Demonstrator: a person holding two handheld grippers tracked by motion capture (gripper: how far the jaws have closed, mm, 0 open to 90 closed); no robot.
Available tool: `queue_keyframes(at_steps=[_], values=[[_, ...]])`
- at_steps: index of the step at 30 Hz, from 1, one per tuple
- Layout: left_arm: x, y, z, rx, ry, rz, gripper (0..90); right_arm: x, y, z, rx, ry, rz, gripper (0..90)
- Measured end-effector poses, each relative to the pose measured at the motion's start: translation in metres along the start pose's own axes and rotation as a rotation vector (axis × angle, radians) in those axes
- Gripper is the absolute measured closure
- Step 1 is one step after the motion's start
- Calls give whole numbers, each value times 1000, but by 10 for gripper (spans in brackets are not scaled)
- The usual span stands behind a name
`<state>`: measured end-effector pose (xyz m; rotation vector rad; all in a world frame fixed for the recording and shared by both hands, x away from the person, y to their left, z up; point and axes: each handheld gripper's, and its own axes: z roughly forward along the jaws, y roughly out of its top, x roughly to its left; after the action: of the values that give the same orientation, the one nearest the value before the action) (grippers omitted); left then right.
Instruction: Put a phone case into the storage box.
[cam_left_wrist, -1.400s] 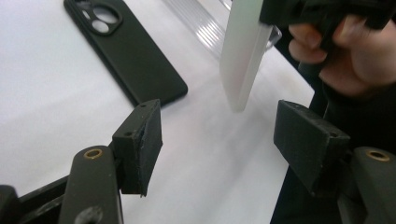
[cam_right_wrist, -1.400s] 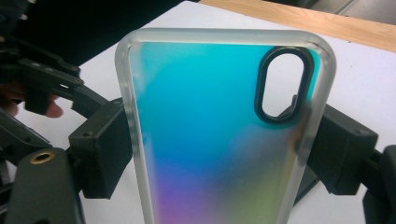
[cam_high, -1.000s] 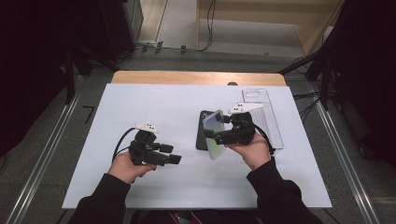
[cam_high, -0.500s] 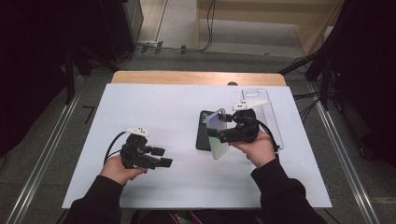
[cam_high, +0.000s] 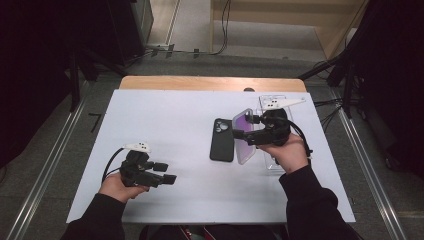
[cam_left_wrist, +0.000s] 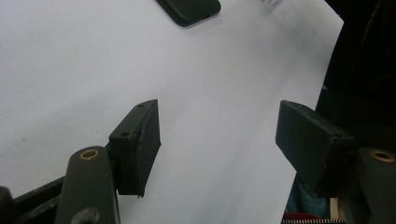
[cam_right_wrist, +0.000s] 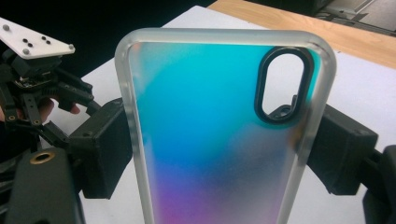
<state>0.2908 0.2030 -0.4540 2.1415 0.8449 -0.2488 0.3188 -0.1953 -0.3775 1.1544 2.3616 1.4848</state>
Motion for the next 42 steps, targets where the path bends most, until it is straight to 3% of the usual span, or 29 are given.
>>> queue_keyframes(at_steps=[11, 18, 24, 26, 27, 28, 35, 39, 42], values=[[-1, -5, -4, -4, -2, 1, 313, -19, 10, -30, -53, -62, 21, 155], [1, -8, -6, -5, 6, -19, 312, -30, 11, -41, -71, -107, 46, 155], [1, -9, -7, -14, 14, -28, 312, -38, 11, -50, -85, -178, 62, 156], [1, -9, -7, -17, 13, -32, 312, -40, 10, -52, -94, -216, 67, 156], [1, -9, -8, -16, 12, -33, 312, -41, 9, -52, -100, -263, 73, 156], [1, -9, -8, -18, 13, -32, 312, -41, 9, -52, -100, -263, 73, 156], [1, -7, -8, -24, 9, -32, 312, -54, 3, -50, -125, -388, 124, 156], [-1, -7, -7, -25, -3, -31, 285, -64, 3, -48, -153, -454, 113, 156], [-1, -6, -6, -26, -20, -30, 276, -72, 3, -45, -150, -466, 131, 156]])
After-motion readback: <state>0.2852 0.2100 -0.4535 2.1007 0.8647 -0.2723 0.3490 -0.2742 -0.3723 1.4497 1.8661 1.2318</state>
